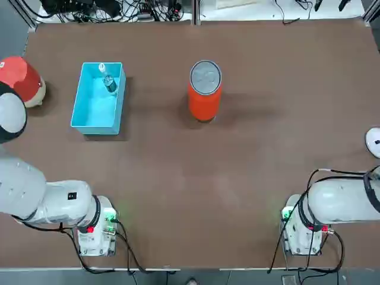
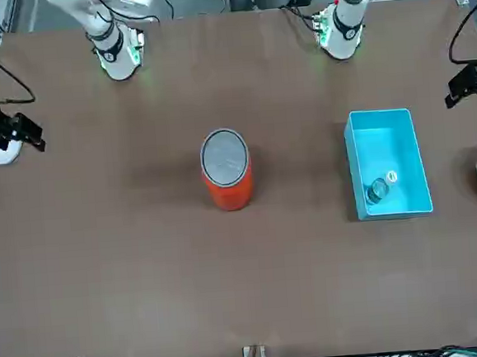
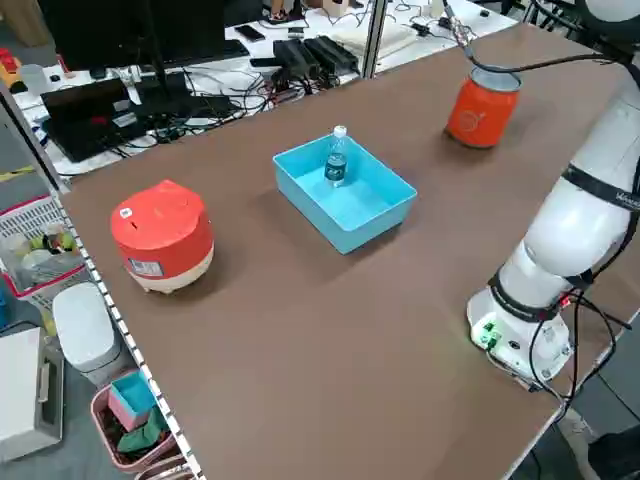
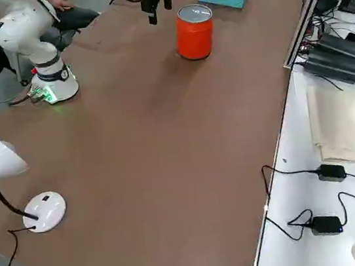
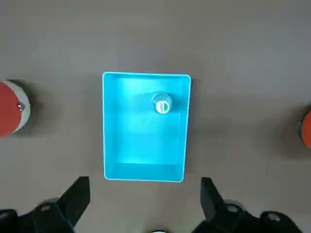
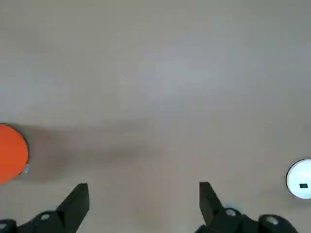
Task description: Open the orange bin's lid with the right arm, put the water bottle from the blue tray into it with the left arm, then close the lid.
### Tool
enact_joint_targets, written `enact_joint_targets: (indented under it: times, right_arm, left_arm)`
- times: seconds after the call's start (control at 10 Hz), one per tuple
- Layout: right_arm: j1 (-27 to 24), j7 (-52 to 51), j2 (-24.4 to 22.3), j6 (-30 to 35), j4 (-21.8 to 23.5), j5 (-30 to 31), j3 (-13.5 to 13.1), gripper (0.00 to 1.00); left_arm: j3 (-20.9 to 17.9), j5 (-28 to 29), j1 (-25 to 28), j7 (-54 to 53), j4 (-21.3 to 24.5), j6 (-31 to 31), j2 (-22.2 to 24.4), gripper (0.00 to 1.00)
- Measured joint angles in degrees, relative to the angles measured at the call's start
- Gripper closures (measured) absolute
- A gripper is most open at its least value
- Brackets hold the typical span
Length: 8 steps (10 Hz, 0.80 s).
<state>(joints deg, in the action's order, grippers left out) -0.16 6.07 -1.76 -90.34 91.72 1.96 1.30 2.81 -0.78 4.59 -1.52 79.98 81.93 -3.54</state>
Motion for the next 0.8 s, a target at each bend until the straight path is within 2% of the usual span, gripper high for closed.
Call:
enact_joint_targets:
  times: [0.2, 0.4, 0.5, 0.8]
  right_arm:
    - [0.0, 0.0, 0.0, 0.0, 0.0, 0.0, 0.0, 0.0]
    - [0.2, 1.09, 0.02, -0.31, 0.0, -0.01, 0.03, 0.05]
    - [1.05, 4.43, 0.06, -1.2, 0.02, -0.01, 0.1, 0.12]
    - [5.33, 12.11, 0.19, -1.99, 0.29, -0.03, 0.4, 0.6]
  left_arm:
    - [0.03, 0.0, -0.05, 0.0, 0.31, 0.0, -0.01, 0.0]
    - [-0.02, 0.0, 0.09, 0.0, 0.93, 0.0, -0.05, 0.0]
    - [-0.09, 0.0, 0.36, 0.0, 2.02, 0.11, -0.14, 0.0]
    - [-0.18, 0.0, 2.8, -0.37, 9.83, 6.19, -0.39, 0.0]
